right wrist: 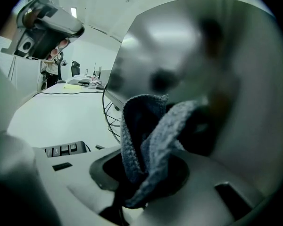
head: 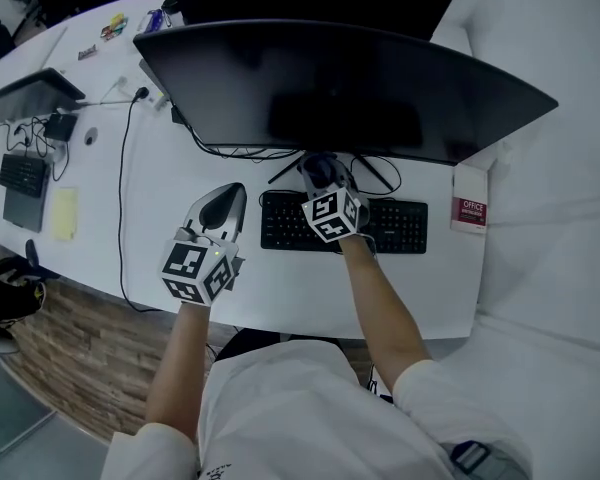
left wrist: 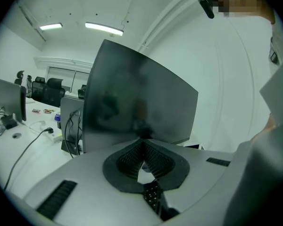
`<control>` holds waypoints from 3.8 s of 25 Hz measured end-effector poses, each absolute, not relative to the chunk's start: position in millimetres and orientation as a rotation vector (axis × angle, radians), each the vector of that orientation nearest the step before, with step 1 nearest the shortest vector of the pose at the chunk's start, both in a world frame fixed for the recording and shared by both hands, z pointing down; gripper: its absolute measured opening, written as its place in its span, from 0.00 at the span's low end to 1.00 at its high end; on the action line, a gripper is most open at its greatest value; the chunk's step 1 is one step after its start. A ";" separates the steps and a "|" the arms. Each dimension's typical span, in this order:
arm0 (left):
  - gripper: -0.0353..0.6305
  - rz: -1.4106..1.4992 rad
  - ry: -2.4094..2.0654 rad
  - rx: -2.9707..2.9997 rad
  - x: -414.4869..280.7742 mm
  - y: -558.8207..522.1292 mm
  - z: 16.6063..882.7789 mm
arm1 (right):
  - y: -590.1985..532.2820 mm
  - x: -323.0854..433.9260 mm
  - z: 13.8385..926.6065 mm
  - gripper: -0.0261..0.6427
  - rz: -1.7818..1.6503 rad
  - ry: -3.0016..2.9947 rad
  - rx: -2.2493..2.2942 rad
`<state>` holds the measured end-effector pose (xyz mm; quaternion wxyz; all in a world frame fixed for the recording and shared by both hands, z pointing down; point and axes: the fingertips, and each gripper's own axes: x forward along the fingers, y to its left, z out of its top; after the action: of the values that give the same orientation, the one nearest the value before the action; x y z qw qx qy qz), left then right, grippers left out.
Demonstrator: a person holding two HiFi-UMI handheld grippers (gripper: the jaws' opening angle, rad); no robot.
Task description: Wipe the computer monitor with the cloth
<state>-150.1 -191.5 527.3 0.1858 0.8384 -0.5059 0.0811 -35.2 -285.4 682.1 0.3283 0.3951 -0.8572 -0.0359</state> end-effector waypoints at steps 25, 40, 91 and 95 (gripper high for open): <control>0.06 0.216 -1.591 2.233 -290.0 -179.3 536.9 | -281.2 -218.2 682.0 0.19 -0.107 -2.375 0.865; 0.06 0.188 -1.626 2.213 -325.8 -175.1 534.0 | -276.0 -276.5 674.9 0.19 -0.072 -2.384 0.874; 0.06 -0.162 -1.665 2.489 -306.5 -202.7 375.2 | -291.7 -285.4 316.2 0.19 -0.896 -2.395 1.232; 0.06 -0.180 -1.656 2.518 -298.4 -204.6 361.8 | -291.3 -277.9 290.4 0.19 -0.928 -2.396 1.280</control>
<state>-298.4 -204.6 361.8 0.0612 0.8324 -0.5475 -0.0595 -277.9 -291.3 290.4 0.1349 0.4417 -0.8271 -0.3204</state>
